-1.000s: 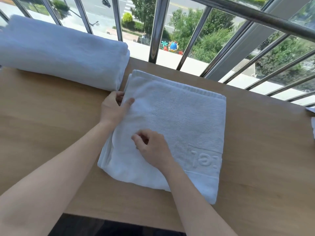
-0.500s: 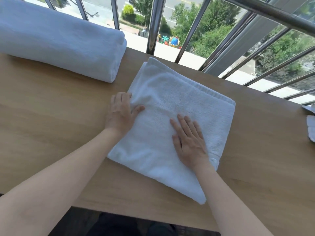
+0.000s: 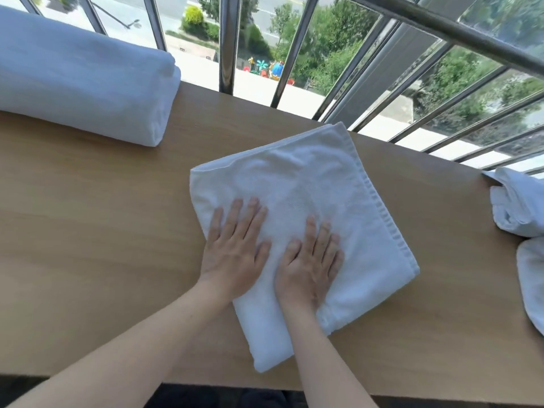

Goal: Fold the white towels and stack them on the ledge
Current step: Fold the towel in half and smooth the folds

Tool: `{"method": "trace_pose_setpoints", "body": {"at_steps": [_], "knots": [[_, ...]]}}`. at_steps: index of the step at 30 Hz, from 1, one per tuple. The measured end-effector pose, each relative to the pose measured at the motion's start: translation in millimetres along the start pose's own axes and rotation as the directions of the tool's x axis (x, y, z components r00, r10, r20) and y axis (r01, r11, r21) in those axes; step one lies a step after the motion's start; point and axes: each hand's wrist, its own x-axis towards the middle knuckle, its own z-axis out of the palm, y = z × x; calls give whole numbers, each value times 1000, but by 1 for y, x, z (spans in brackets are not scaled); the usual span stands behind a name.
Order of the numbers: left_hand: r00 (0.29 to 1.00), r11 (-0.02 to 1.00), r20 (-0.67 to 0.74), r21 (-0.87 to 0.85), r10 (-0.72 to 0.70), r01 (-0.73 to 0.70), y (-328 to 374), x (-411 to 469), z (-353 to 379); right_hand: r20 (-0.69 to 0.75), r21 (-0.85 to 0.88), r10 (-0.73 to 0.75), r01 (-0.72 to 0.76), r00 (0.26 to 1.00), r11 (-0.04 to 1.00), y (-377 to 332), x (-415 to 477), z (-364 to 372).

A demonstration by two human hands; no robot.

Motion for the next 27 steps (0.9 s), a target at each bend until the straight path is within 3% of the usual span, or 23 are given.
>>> {"method": "trace_pose_setpoints", "body": {"at_steps": [5, 9, 12, 16, 19, 21, 27], "knots": [[986, 986, 23, 32, 162, -163, -24, 47, -9, 41, 55, 24, -26, 999, 998, -2, 2, -4], [964, 965, 141, 104, 223, -239, -43, 91, -23, 52, 81, -184, 179, 982, 980, 18, 10, -22], [977, 978, 141, 116, 158, -175, -29, 103, -25, -25, 175, -363, 362, 931, 916, 42, 22, -32], [996, 995, 75, -74, -54, 60, 42, 56, 2, -114, 148, -414, 427, 903, 892, 54, 47, -33], [994, 993, 75, 101, -76, 68, 64, 36, 23, 23, 120, -488, 482, 873, 868, 55, 74, -30], [997, 990, 23, 126, -72, 69, 61, 39, 26, 131, 62, -517, 514, 846, 856, 60, 96, -28], [998, 989, -55, 144, -30, 37, 63, 40, 28, 146, -18, -473, 480, 869, 877, 61, 163, -25]]}}
